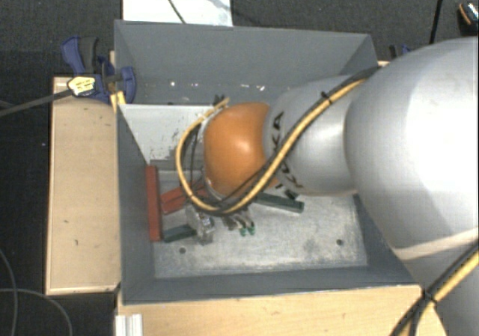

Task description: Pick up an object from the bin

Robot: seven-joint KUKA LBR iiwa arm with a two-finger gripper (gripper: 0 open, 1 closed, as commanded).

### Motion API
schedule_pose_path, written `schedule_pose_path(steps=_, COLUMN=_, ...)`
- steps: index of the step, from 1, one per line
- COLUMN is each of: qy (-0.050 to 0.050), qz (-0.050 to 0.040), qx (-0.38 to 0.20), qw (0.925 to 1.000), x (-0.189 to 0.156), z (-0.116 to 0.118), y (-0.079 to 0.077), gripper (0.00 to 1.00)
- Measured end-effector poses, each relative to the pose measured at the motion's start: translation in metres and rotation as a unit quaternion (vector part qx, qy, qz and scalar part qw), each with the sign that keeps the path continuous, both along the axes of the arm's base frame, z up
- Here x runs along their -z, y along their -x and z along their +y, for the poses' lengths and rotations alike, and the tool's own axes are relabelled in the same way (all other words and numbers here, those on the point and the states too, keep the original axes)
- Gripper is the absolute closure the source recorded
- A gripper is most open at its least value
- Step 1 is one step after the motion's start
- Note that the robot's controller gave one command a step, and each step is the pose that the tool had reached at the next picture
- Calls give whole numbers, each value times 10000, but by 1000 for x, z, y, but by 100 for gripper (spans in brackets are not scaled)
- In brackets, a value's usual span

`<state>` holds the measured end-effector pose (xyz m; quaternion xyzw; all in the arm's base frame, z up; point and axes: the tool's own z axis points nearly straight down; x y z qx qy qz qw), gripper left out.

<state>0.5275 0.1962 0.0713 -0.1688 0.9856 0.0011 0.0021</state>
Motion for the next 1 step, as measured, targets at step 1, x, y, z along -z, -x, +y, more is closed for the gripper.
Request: schedule_pose_path(steps=1, qy=-10, qz=-47, qx=-148, qw=9999, x=-133, z=26, y=-46, gripper=100)
